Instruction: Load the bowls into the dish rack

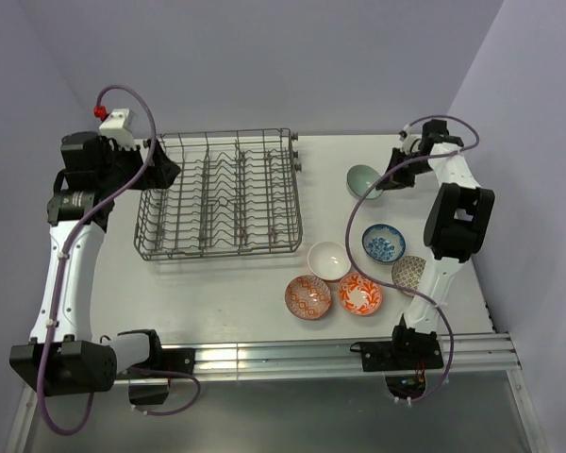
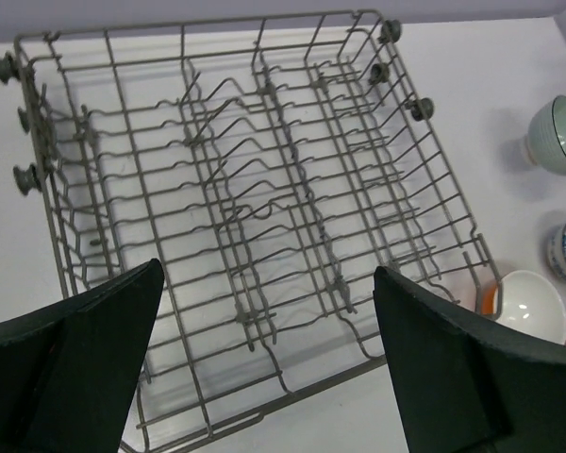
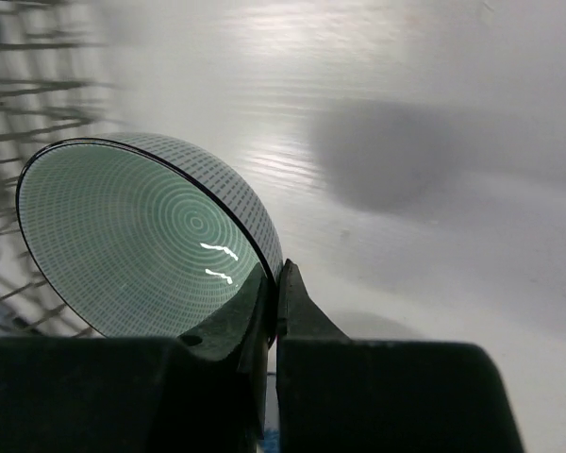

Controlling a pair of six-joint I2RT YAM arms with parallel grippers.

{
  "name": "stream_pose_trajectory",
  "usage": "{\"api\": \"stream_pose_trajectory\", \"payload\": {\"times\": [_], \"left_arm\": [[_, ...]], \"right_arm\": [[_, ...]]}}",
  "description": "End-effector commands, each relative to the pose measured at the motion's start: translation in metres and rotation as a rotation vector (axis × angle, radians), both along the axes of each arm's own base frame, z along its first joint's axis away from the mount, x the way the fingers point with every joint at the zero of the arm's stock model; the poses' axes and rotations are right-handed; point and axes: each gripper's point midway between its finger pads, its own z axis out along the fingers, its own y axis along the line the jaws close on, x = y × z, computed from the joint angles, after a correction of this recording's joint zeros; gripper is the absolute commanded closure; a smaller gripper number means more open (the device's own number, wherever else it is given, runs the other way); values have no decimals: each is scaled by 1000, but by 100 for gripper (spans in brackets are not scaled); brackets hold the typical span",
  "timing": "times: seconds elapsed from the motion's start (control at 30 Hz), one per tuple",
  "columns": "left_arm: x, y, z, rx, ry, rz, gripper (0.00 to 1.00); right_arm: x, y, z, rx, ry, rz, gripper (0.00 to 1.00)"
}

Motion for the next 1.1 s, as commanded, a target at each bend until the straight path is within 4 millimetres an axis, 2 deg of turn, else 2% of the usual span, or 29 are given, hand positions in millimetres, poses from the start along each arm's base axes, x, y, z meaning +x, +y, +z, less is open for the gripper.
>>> {"api": "stream_pose_trajectory", "payload": {"times": [0.0, 0.13, 0.2, 0.23, 0.27, 0.3, 0.43, 0.47, 0.6, 0.67, 0.7, 0.8, 0.9, 1.07], "left_arm": [[-1, -17, 31, -2, -31, -129, 0], [-8, -41, 46, -129, -34, -228, 0], [-12, -51, 60, -218, -71, -249, 1], [-17, -57, 65, -256, -85, -283, 1], [-21, -62, 70, -320, -76, -286, 0], [-24, -69, 77, -345, -122, -326, 1], [-32, -85, 81, -472, -110, -377, 1], [-37, -91, 80, -510, -76, -405, 1], [-46, -123, 63, -580, 24, -493, 0], [-49, -132, 63, -614, 36, -531, 1], [-51, -138, 55, -625, 62, -542, 1], [-56, -151, 48, -641, 84, -560, 1], [-59, -161, 47, -659, 84, -571, 1], [-55, -168, 41, -724, 138, -504, 2]], "right_arm": [[11, 36, 135, 171, -326, 101, 100], [2, 72, 190, 307, -424, 177, 100], [0, 86, 205, 356, -451, 197, 100], [-7, 102, 217, 385, -473, 235, 100], [-10, 110, 218, 405, -469, 245, 100], [-14, 126, 229, 423, -496, 272, 100], [-24, 155, 238, 421, -516, 338, 100], [-33, 180, 241, 436, -516, 397, 100], [-44, 217, 245, 467, -517, 483, 100], [-50, 235, 246, 468, -521, 526, 100], [-52, 241, 246, 473, -520, 547, 100], [-59, 260, 242, 491, -507, 586, 100], [-66, 275, 238, 515, -478, 617, 100], [-74, 290, 229, 557, -428, 644, 100]]}}
